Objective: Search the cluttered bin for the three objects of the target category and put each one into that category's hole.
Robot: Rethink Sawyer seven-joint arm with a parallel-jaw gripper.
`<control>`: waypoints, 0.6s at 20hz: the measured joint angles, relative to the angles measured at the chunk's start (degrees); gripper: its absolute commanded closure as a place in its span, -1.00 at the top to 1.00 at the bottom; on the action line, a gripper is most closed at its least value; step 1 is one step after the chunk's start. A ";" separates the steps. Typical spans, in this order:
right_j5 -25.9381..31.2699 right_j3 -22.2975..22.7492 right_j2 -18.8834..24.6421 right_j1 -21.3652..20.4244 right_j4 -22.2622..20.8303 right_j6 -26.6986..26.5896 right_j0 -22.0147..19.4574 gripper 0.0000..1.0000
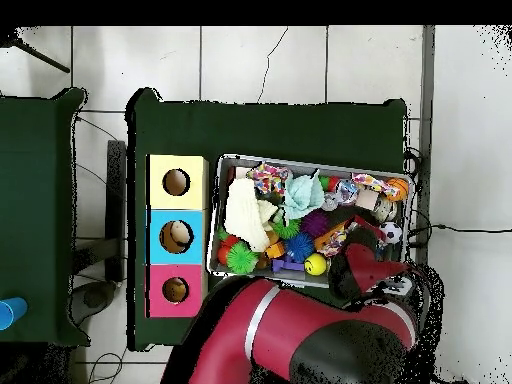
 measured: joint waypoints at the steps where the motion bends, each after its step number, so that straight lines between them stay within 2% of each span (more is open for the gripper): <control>1: 0.01 -0.09 0.02 -0.06 0.01 0.00 0.08 -1.00; 5: 1.62 0.18 1.14 -1.24 -1.13 0.01 -0.25 -1.00; 6: 5.79 1.22 4.41 -3.96 -2.80 0.01 -1.92 -1.00; 8: 9.39 2.37 7.46 -6.24 -3.61 0.01 -3.89 -1.00; 9: 17.00 5.23 14.10 -10.65 -4.04 0.01 -8.86 -1.00; 10: 19.56 6.17 16.27 -11.96 -3.95 0.01 -10.67 -1.00; 12: 28.13 9.13 23.34 -16.12 -2.91 0.01 -17.05 -1.00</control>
